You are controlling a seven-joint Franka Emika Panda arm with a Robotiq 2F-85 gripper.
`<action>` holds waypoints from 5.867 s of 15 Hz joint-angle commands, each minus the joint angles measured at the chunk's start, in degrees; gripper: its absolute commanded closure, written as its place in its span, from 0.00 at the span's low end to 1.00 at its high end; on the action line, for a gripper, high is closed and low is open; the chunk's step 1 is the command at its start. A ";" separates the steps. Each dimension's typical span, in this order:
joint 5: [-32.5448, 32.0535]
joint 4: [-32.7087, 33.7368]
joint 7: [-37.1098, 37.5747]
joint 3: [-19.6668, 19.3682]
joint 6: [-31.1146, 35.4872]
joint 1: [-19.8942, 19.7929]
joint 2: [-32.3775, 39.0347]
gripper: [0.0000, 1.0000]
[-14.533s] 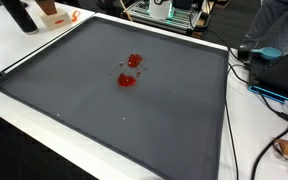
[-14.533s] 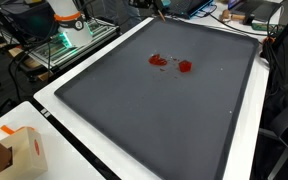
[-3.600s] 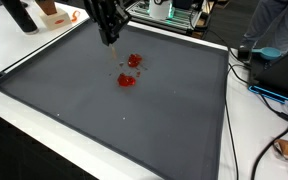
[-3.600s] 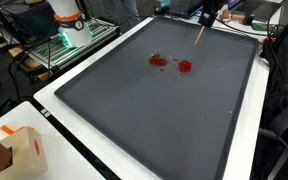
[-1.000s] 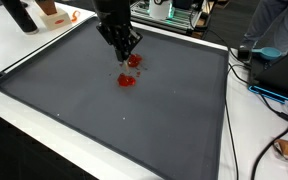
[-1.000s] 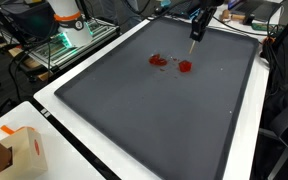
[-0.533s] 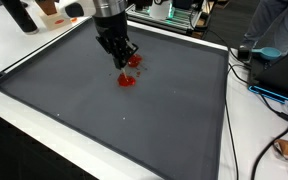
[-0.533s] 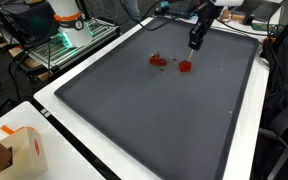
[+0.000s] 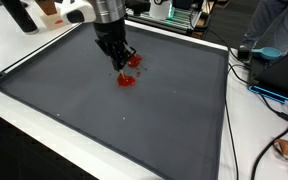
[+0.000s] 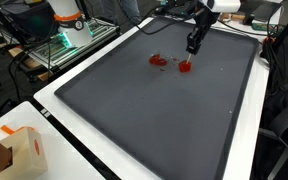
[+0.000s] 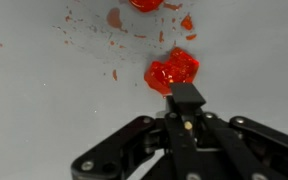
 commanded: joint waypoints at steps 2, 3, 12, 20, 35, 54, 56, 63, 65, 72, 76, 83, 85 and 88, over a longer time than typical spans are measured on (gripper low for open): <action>-0.82 -1.23 -0.42 -0.26 1.29 0.20 0.86 0.97; -0.74 -1.19 -0.47 -0.23 1.24 0.19 1.14 0.97; -0.10 -0.99 -0.95 -0.08 0.90 -0.14 1.87 0.97; 0.23 -1.33 -0.97 0.00 0.43 -0.29 0.46 0.97; 0.95 -0.78 0.53 0.24 -3.71 -0.25 -7.11 0.97; 0.36 2.27 3.09 1.80 -13.13 0.78 -13.17 0.97; 0.23 2.69 3.71 1.81 -13.07 0.87 -12.91 0.97; 0.36 3.52 2.47 1.88 -11.93 0.60 -12.42 0.87; 0.36 3.52 2.47 1.88 -11.93 0.60 -12.42 0.87; 5.59 3.52 -2.69 2.34 -10.86 -1.91 -11.47 0.97; 16.41 2.07 -16.11 3.41 -5.39 -6.02 -9.94 0.97; 31.76 -0.32 -27.01 5.03 -1.06 -10.98 -6.33 0.97; 35.41 -0.89 -28.98 5.64 -0.68 -12.05 -5.37 0.97; 38.84 -1.51 -30.46 5.73 -2.25 -13.04 -4.43 0.97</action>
